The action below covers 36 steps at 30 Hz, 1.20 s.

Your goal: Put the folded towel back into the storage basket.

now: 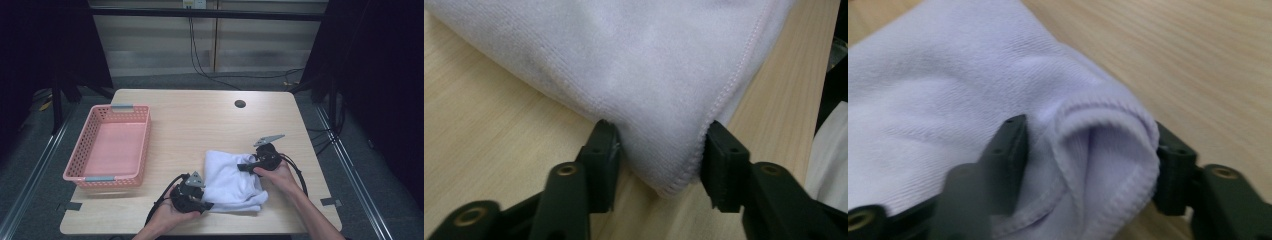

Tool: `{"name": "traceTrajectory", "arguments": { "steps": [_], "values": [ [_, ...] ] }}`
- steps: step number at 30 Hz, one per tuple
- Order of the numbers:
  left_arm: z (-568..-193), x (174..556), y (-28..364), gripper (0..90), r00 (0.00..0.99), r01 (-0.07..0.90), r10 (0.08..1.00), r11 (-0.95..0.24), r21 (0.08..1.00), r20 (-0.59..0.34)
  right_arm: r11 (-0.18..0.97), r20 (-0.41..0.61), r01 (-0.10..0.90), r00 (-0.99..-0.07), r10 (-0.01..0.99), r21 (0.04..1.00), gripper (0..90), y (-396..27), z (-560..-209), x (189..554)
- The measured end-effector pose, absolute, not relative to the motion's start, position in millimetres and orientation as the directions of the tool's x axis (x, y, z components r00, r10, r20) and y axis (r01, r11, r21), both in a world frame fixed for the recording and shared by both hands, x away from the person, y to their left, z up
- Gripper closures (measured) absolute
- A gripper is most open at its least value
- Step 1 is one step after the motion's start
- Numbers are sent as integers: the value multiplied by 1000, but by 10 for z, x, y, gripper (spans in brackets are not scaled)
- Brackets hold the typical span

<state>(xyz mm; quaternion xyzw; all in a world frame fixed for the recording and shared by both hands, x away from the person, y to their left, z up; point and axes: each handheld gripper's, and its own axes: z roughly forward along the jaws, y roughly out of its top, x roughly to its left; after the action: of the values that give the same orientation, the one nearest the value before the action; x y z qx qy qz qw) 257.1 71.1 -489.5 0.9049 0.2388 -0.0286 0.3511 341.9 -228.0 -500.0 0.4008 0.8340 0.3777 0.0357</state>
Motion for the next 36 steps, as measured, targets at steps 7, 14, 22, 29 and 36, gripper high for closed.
{"name": "traceTrajectory", "arguments": {
  "steps": [7, 14, 22, 29, 36],
  "values": [
    [-4893, 2613, 739, 704, 882, 461, 405, -641, 614, -240, 369, 307, 661, -677, 669, 653, 620, -2291, -5012, 3419],
    [-4852, 2605, 753, 737, 883, 460, 401, -626, 629, -246, 355, 313, 668, -667, 676, 654, 663, -2282, -4977, 3410],
    [-4733, 2606, 781, 755, 886, 457, 373, -592, 664, -276, 345, 327, 663, -673, 664, 664, 681, -2277, -4862, 3429],
    [-4509, 2650, 838, 756, 883, 454, 376, -540, 709, -279, 320, 343, 651, -681, 647, 688, 682, -2327, -4688, 3498],
    [-4346, 2705, 1012, 756, 878, 457, 383, -491, 741, -287, 318, 328, 620, -703, 631, 717, 682, -2189, -4447, 3613]
  ]
}}
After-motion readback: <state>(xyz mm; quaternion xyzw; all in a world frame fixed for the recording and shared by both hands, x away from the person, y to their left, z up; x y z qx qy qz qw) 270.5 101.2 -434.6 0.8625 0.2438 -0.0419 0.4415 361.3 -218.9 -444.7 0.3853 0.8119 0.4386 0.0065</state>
